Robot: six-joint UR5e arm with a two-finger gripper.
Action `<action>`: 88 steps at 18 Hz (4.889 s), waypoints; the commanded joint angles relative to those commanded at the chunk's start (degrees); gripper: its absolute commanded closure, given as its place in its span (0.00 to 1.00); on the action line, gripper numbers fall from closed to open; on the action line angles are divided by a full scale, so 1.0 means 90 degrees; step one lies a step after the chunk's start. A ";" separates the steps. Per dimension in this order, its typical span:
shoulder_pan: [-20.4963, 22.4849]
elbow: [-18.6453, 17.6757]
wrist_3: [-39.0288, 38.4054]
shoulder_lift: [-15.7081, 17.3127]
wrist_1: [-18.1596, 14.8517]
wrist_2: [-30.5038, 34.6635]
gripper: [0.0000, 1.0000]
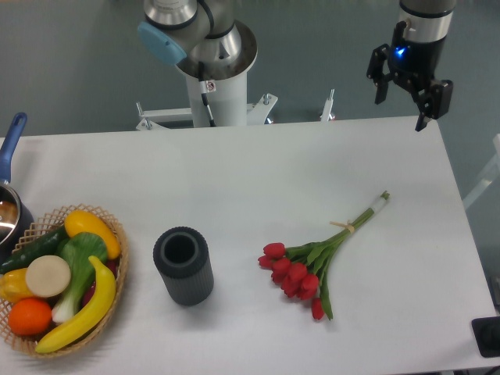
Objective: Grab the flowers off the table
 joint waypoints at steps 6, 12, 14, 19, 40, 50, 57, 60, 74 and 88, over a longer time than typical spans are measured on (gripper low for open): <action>-0.0019 -0.0058 -0.0010 0.0000 0.0010 0.0010 0.00; -0.0010 -0.0409 -0.0098 0.0000 0.0575 -0.0291 0.00; 0.0019 -0.0604 -0.0117 0.0020 0.0741 -0.0565 0.00; -0.0029 -0.0791 -0.1013 0.0030 0.1083 -0.0654 0.00; -0.0879 -0.1211 -0.3076 -0.1249 0.2676 -0.0861 0.00; -0.1474 -0.0821 -0.3037 -0.2216 0.2686 -0.0273 0.00; -0.1621 -0.0537 -0.3027 -0.2607 0.2695 -0.0303 0.00; -0.1708 -0.0537 -0.3066 -0.2783 0.2705 -0.0312 0.00; -0.1816 -0.0547 -0.3086 -0.3017 0.2764 -0.0303 0.00; -0.1904 -0.0527 -0.3105 -0.3105 0.2793 -0.0264 0.07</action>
